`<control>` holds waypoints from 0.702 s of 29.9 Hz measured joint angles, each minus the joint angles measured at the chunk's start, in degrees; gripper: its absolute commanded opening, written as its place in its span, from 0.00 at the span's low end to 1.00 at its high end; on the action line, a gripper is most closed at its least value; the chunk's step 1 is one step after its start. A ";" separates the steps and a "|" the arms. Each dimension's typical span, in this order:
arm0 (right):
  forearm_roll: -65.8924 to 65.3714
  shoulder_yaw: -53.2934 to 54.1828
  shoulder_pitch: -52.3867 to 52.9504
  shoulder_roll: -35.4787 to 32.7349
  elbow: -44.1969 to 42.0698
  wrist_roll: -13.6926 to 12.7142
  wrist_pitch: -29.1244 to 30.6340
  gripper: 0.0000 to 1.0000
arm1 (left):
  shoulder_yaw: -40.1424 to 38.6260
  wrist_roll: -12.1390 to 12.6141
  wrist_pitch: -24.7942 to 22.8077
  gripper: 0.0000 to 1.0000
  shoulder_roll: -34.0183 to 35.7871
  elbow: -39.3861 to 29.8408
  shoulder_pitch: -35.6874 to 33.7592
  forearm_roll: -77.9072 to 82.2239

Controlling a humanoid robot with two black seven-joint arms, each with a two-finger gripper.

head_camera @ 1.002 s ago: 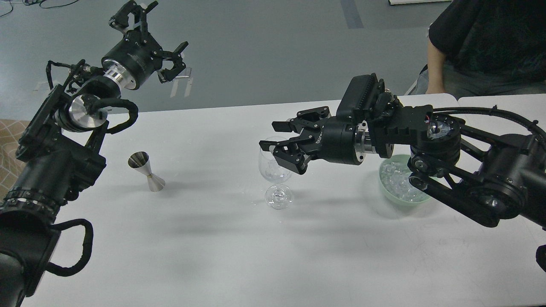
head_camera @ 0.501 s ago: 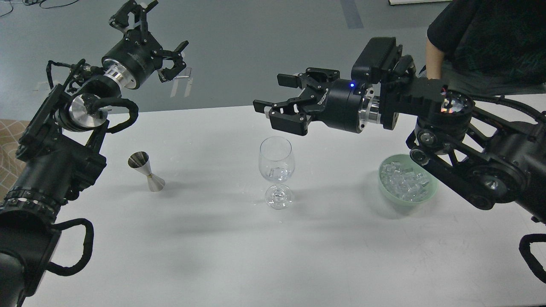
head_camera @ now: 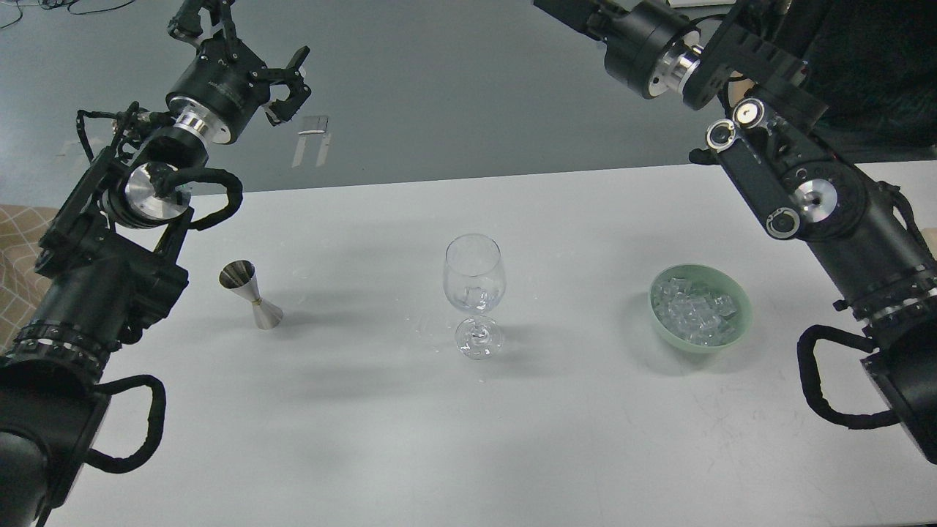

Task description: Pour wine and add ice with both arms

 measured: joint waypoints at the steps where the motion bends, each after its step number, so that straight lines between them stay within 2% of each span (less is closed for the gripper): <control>1: 3.53 0.00 1.38 0.06 -2.22 -0.02 -0.08 1.00 | 0.00 0.21 0.02 0.98 0.20 0.07 -0.05 0.07; 7: 25.61 -0.50 8.47 0.64 -16.04 -0.04 -0.23 1.00 | 0.06 0.40 -0.46 0.98 0.70 2.37 -0.18 0.95; 14: 42.67 -0.46 10.14 0.85 -22.17 0.03 -2.24 1.00 | 0.06 -0.50 -0.67 0.98 -0.09 2.83 -0.12 1.86; 16: 47.10 -0.45 10.18 0.98 -22.60 0.03 -2.99 1.00 | 0.01 -1.90 -0.78 0.98 -0.38 2.84 -0.10 1.79; 19: 56.00 -0.49 10.19 1.21 -22.76 0.03 -3.53 1.00 | -0.03 -6.26 -1.51 0.98 -0.61 2.84 -0.03 1.75; 21: 61.18 -0.62 10.01 1.60 -22.76 0.03 -3.60 1.00 | -0.05 -7.76 -2.10 0.98 -0.86 2.83 -0.02 1.75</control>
